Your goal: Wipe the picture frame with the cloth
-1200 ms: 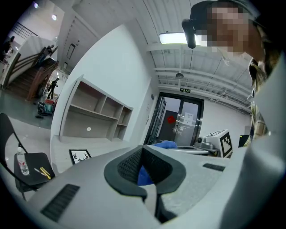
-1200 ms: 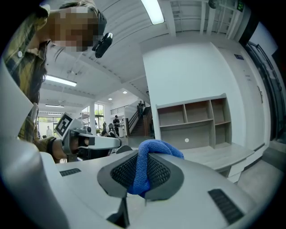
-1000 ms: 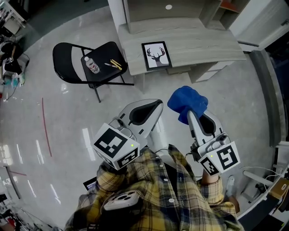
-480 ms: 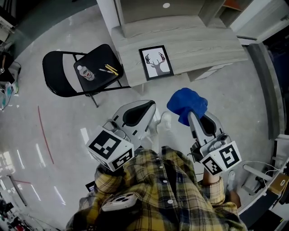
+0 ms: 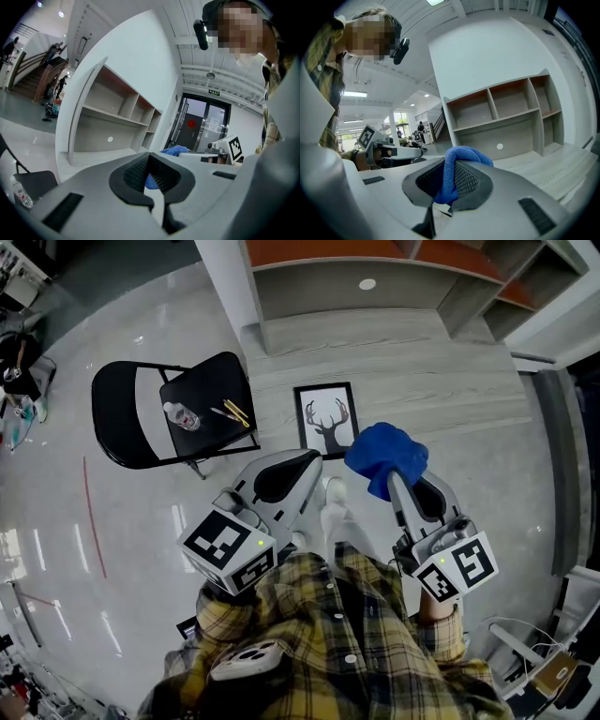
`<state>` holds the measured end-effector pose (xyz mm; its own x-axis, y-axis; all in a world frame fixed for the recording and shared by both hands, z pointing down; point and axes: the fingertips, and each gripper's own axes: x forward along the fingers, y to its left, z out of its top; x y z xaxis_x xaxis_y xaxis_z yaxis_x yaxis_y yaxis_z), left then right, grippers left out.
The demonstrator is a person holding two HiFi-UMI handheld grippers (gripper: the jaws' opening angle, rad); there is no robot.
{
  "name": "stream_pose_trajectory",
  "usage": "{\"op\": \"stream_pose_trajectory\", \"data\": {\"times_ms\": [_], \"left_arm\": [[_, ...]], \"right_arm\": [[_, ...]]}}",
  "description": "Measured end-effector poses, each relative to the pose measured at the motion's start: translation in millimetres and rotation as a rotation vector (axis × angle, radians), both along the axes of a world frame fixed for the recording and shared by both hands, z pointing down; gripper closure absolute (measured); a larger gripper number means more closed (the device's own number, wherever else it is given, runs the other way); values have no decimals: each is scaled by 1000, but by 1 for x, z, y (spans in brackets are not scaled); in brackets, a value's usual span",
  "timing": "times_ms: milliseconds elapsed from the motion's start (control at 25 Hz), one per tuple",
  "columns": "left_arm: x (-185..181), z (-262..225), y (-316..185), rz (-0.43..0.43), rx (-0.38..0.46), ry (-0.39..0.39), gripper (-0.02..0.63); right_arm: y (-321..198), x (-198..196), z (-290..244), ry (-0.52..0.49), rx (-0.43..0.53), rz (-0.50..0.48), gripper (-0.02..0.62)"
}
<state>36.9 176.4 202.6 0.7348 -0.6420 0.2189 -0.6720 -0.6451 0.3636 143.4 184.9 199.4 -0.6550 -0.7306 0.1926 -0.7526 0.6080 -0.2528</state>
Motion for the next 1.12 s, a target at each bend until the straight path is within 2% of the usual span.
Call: {"op": "stream_pose_trajectory", "data": {"times_ms": [360,640,800,1120], "left_arm": [[21,-1,-92,-109,7,-16,601],[2,19,-139,-148,-39,-48,601],[-23,26,-164,-119,-56,-69,601],[-68,48,-189,15,-106,-94,601]], "right_arm": [[-99,24,-2,13,21,-117,546],[-147,9,14,4,-29,-156,546],[-165,-14,21,-11,-60,-131,546],[-189,-53,36,-18,-88,29,546]]}}
